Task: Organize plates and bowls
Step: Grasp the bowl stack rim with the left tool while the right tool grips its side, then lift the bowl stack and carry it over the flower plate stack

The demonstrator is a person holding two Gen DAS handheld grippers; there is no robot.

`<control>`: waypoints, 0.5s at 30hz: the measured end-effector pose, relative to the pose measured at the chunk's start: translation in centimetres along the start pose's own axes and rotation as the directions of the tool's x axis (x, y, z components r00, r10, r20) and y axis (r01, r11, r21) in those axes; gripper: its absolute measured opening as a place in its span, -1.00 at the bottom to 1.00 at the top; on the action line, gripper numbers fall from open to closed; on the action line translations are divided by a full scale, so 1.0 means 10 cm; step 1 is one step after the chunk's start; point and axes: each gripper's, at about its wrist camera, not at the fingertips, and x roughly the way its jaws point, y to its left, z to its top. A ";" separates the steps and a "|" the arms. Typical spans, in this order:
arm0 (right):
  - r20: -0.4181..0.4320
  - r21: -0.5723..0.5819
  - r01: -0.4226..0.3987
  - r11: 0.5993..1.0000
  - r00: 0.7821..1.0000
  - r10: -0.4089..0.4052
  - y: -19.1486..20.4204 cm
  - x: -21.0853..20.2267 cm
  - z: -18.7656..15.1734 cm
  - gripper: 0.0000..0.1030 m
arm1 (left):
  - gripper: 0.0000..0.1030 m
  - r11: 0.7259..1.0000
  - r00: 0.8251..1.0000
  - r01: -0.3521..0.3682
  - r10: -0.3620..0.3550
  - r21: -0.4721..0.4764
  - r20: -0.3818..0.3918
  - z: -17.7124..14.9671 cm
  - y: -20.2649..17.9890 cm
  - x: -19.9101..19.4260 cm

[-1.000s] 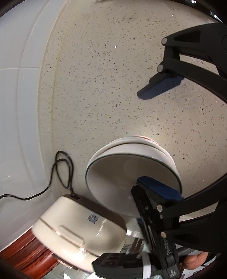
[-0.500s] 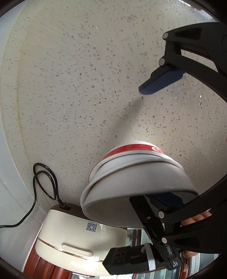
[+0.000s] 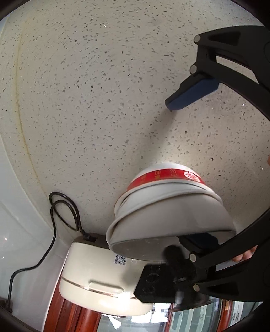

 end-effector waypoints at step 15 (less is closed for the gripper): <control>-0.014 -0.051 -0.120 0.991 0.993 0.120 -0.07 -0.04 0.01 1.00 | 0.87 0.925 0.949 -0.312 0.294 0.215 0.112 -0.02 -0.27 0.02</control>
